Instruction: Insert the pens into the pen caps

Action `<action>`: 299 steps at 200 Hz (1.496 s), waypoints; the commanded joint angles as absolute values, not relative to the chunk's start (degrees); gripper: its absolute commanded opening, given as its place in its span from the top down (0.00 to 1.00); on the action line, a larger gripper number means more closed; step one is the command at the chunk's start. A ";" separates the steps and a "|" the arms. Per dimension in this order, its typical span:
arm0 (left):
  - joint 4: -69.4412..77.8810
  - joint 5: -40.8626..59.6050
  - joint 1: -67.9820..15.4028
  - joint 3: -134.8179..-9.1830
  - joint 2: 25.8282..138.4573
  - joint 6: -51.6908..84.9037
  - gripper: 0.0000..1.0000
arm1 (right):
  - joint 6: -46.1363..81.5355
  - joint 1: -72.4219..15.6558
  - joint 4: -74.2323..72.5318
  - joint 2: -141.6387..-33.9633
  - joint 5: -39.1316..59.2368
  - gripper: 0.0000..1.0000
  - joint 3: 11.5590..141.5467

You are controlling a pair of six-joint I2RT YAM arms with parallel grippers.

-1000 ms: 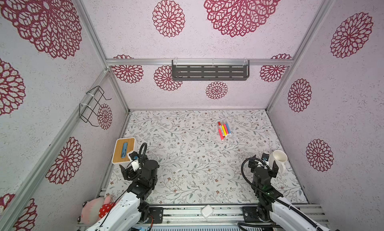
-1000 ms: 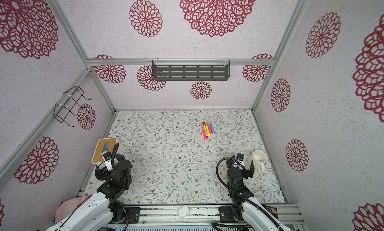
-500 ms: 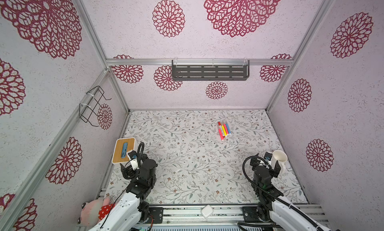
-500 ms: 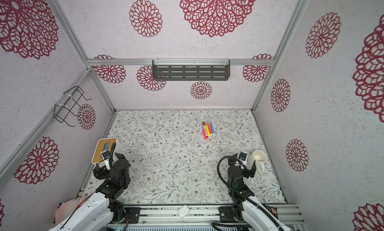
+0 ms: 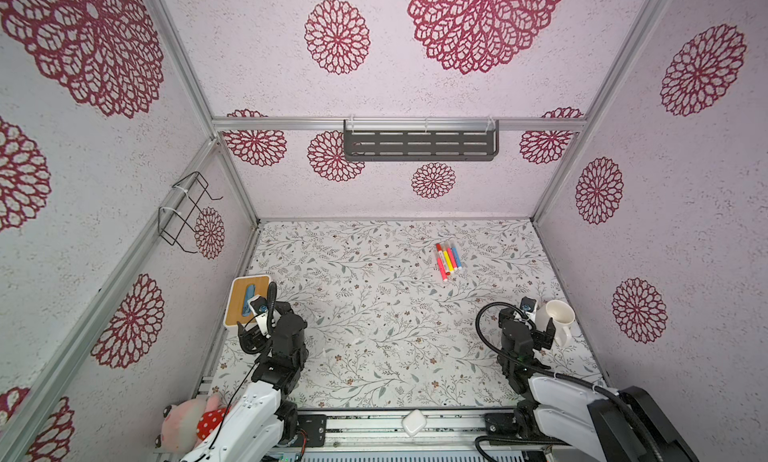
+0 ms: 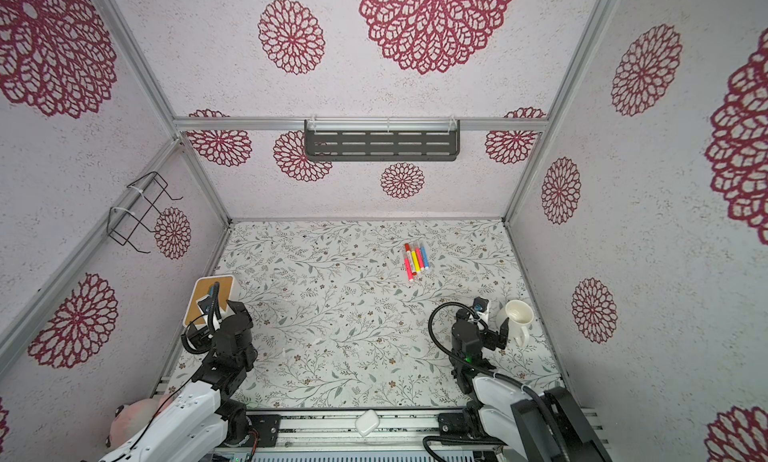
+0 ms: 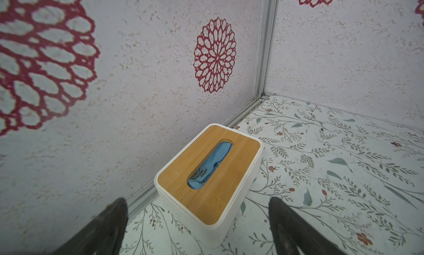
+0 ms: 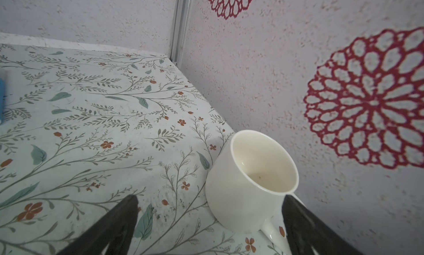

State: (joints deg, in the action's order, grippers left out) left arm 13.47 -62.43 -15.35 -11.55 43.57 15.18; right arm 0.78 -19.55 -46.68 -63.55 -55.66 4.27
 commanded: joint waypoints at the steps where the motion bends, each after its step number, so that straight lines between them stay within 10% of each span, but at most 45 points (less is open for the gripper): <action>1: 17.70 -59.68 -13.41 -10.75 44.48 14.10 0.03 | -0.79 -17.12 -56.44 -68.22 -54.98 0.01 8.40; 173: 62.44 -45.78 -3.35 -10.71 74.95 6.44 0.03 | 7.58 -2.35 -52.93 -76.61 -35.62 0.01 15.90; 195: 67.45 -42.07 -1.83 -10.42 80.04 10.19 0.03 | 6.51 -1.88 -77.23 -83.08 -29.65 0.01 8.23; 299: 81.40 -28.18 -3.56 -11.63 94.21 0.00 0.03 | -3.19 -10.99 -96.15 -88.67 -34.89 0.01 2.27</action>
